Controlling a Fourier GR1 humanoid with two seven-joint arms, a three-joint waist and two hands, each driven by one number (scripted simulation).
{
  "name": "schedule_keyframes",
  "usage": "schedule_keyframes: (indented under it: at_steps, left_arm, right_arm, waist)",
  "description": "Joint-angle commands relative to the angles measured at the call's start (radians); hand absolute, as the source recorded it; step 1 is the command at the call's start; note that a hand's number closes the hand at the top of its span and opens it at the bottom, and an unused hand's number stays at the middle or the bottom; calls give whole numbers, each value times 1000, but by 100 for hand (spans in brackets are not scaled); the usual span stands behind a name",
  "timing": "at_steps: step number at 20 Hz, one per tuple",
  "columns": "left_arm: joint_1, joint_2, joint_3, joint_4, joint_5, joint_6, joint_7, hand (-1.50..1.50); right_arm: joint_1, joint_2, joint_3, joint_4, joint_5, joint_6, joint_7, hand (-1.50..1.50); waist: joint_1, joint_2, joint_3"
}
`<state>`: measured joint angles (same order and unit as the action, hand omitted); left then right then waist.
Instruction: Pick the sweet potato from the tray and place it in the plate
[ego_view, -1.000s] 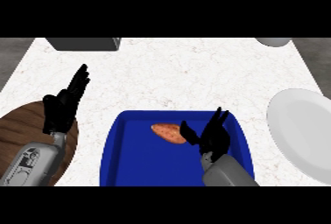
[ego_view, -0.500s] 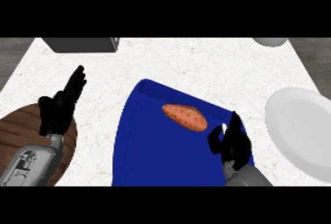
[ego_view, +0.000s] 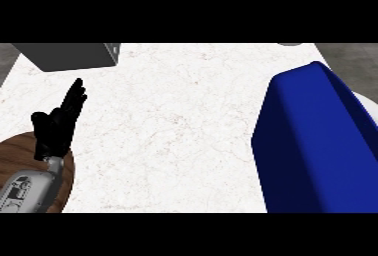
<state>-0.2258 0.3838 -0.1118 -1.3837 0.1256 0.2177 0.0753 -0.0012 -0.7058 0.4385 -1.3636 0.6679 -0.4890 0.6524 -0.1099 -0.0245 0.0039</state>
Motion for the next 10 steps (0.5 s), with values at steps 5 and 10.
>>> schedule_keyframes:
  at_steps: [5,10]
  left_arm:
    - [37,1,7,-14,7,-2,-9,0]
    - [40,-13,-5,-36,6,1,-4,0]
  right_arm:
    - [64,-281,-239,-77,-248,-118,-454,150]
    - [117,-331,-342,-123,-464,-75,-764,150]
  waist:
    - [-13,-6,5]
    - [0,-4,6]
